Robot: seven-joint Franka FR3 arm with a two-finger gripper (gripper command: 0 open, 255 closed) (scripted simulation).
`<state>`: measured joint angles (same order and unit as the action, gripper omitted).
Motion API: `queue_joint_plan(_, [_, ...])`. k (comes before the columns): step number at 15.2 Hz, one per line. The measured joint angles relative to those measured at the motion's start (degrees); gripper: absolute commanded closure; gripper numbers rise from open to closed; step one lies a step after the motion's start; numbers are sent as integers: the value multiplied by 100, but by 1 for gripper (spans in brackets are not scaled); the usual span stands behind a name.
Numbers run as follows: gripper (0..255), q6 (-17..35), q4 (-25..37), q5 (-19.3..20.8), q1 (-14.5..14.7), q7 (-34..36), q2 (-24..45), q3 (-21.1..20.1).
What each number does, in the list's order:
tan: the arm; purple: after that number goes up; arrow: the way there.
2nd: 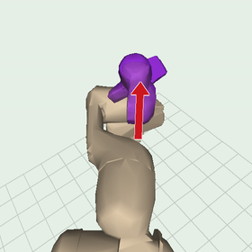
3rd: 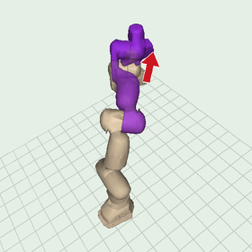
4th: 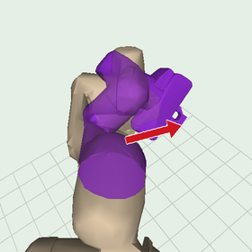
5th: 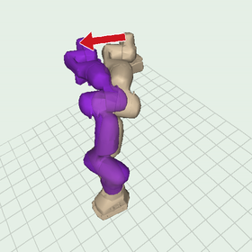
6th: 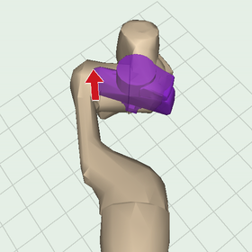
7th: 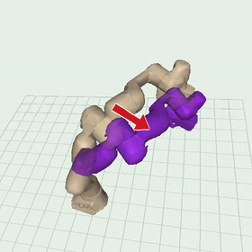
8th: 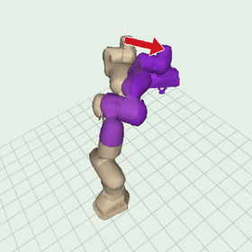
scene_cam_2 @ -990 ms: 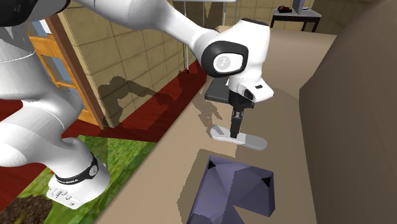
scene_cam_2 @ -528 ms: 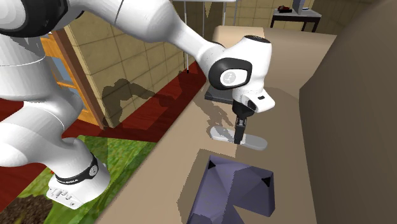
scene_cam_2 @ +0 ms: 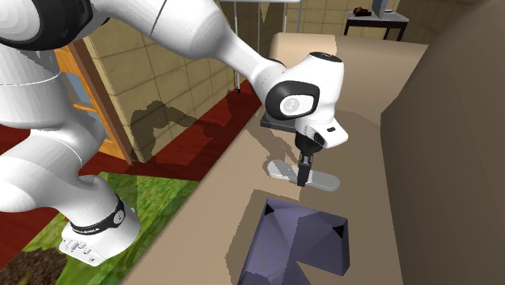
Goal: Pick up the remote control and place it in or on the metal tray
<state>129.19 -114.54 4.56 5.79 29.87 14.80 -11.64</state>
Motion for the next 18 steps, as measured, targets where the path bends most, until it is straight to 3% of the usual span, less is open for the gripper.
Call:
queue_joint_plan(1, [255, 0, 0, 0, 0, 0, 0, 0])
queue_joint_plan(11, [255, -3, 0, 0, 1, 1, -1, -1])
queue_joint_plan(18, [255, -394, 160, -76, -21, -59, -240, -20])
